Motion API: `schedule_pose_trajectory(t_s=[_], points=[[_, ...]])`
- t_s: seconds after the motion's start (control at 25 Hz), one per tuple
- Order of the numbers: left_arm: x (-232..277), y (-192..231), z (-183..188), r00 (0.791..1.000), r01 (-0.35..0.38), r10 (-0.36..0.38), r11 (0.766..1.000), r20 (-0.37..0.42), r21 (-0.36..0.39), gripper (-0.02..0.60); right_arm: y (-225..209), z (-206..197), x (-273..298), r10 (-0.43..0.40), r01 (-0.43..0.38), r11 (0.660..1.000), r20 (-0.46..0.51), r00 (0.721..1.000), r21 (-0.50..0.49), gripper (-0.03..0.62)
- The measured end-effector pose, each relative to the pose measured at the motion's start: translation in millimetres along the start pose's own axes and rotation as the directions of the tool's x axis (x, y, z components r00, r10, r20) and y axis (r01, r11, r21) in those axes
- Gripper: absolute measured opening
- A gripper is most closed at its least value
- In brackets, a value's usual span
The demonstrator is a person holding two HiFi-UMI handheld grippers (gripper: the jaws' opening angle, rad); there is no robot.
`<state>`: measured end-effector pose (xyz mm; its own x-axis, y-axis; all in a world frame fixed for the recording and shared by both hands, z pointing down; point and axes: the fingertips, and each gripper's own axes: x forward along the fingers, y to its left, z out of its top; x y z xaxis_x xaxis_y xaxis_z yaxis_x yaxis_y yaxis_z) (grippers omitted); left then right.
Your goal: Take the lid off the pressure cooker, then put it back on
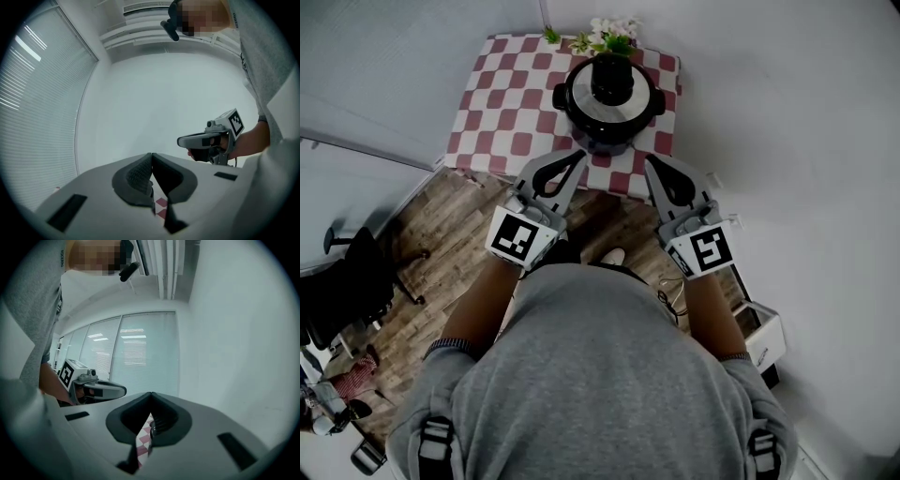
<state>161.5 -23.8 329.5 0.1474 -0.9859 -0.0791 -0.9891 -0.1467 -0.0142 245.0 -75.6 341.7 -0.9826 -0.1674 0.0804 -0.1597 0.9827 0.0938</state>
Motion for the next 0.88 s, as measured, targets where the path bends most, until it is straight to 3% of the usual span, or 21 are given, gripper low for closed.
schedule_pose_trajectory(t_s=[0.88], points=[[0.7, 7.9, -5.8, 0.999, -0.004, 0.003, 1.000, -0.037, -0.010, 0.018, -7.3, -5.5, -10.2, -0.037, 0.037, 0.999, -0.011, 0.999, 0.010, 0.005]])
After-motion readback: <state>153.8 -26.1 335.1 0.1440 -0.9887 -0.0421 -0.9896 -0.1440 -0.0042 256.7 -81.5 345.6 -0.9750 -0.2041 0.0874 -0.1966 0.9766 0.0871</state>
